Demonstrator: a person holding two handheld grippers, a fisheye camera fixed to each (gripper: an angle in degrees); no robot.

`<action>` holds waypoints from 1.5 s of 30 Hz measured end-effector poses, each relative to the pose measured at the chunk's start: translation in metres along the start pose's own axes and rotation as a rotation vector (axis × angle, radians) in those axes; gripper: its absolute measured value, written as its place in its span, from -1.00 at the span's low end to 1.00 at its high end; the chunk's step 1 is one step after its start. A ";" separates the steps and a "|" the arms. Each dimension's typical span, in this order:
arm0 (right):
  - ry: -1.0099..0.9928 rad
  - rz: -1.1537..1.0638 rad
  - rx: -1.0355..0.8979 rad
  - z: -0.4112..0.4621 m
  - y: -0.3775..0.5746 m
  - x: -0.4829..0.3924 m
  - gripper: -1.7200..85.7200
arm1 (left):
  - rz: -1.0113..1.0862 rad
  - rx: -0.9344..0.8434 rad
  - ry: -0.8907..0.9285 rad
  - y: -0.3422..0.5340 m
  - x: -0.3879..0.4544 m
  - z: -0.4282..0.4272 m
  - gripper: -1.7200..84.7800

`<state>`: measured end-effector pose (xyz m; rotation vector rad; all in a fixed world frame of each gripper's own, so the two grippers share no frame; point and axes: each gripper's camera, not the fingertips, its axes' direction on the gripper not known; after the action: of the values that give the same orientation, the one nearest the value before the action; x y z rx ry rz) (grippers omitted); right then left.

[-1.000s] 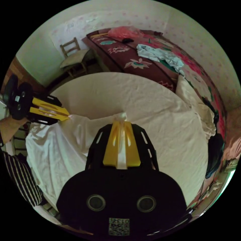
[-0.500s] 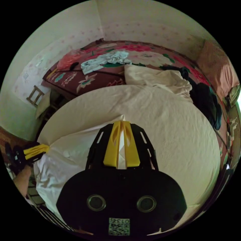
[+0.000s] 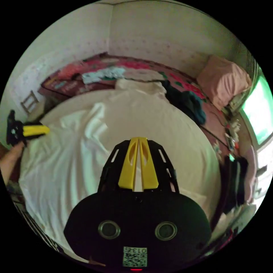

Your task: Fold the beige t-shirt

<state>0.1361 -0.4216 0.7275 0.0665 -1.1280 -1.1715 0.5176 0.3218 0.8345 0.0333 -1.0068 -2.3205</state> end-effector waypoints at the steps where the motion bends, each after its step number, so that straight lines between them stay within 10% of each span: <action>1: 0.116 0.010 -0.057 0.002 0.028 0.009 -0.95 | 0.018 -0.014 -0.021 -0.002 0.007 0.005 -0.97; 9: 0.323 0.239 -0.321 0.006 0.148 0.114 -0.96 | 0.004 -0.054 -0.027 0.002 0.024 0.022 -0.97; 16: 0.268 0.400 -0.143 -0.068 0.183 0.162 -0.96 | -0.085 -0.022 -0.038 0.013 0.028 0.001 -0.97; 37: 0.028 0.360 -0.293 -0.158 0.362 0.088 -0.96 | 0.057 -0.104 0.121 0.106 0.119 -0.036 -0.97; 45: 0.224 0.551 -0.333 -0.204 0.449 0.086 -0.96 | 0.104 -0.099 0.178 0.127 0.136 -0.042 -0.97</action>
<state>0.5881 -0.3828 0.9392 -0.3431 -0.6780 -0.8143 0.4825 0.1537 0.9183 0.1423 -0.7861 -2.2256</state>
